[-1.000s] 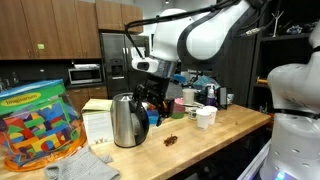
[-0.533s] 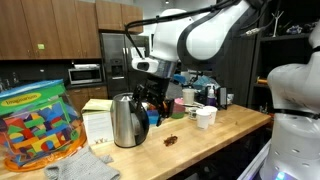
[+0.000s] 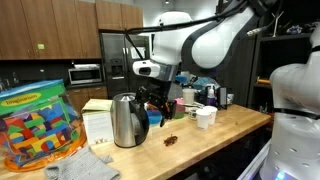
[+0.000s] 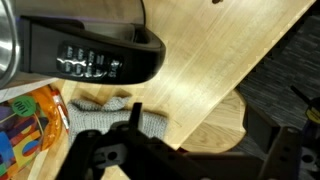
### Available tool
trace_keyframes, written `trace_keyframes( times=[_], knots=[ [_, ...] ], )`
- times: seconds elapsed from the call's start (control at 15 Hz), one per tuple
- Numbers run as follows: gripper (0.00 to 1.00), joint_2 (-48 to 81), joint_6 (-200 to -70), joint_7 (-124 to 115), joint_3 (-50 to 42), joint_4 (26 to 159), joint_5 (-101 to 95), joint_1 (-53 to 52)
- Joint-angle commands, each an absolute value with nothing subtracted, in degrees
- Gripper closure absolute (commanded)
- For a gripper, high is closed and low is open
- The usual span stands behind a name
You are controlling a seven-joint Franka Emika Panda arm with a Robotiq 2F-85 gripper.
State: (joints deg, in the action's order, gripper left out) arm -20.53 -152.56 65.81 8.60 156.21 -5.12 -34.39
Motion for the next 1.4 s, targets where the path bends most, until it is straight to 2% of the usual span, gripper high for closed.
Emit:
trace_keyframes(
  times=[0.0, 0.47, 1.33],
  knots=[
    [0.00, -23.5, -150.8, 60.4, 13.6, 157.8, -12.5, -29.0],
    [0.00, -25.7, -151.7, 49.5, 20.2, 158.4, -25.5, -23.4],
    [0.00, -21.1, -157.7, 34.7, 20.7, 159.0, -39.2, -19.2]
  ],
)
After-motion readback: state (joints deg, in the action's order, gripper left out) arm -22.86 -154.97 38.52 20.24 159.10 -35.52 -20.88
